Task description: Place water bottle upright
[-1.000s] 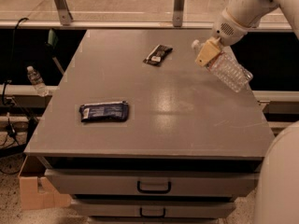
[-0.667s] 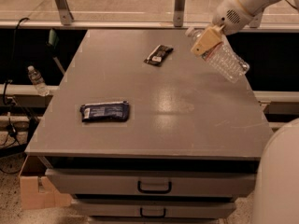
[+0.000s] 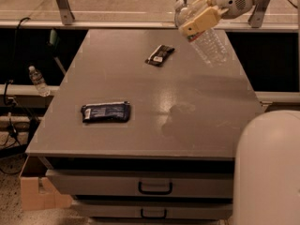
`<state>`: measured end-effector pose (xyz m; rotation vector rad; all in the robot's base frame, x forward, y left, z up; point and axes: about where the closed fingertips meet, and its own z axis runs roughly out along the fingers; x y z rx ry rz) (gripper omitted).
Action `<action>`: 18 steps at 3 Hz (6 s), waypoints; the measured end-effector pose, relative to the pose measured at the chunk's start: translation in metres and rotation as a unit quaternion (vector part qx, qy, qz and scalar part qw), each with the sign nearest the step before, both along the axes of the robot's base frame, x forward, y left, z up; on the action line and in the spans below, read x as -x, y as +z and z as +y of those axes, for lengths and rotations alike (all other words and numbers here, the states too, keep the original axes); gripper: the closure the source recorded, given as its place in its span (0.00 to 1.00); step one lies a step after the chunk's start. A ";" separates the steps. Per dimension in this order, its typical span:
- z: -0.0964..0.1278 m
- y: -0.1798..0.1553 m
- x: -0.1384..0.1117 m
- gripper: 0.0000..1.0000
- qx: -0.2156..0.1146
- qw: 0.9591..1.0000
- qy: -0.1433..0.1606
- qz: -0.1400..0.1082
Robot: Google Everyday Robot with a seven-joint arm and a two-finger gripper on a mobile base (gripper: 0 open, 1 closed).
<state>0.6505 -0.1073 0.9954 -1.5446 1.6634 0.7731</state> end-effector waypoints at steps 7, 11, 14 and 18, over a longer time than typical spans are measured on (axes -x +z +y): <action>-0.035 0.038 0.016 1.00 -0.244 0.963 0.081 -0.085; -0.066 -0.002 0.083 1.00 -0.339 0.928 0.114 -0.104; -0.056 -0.042 0.084 0.35 -0.337 0.929 0.137 -0.071; -0.110 -0.008 0.082 0.00 -0.301 0.945 0.047 -0.121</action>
Offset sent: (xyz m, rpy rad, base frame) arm -0.0349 -0.0650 0.0308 0.2326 -0.0128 0.2344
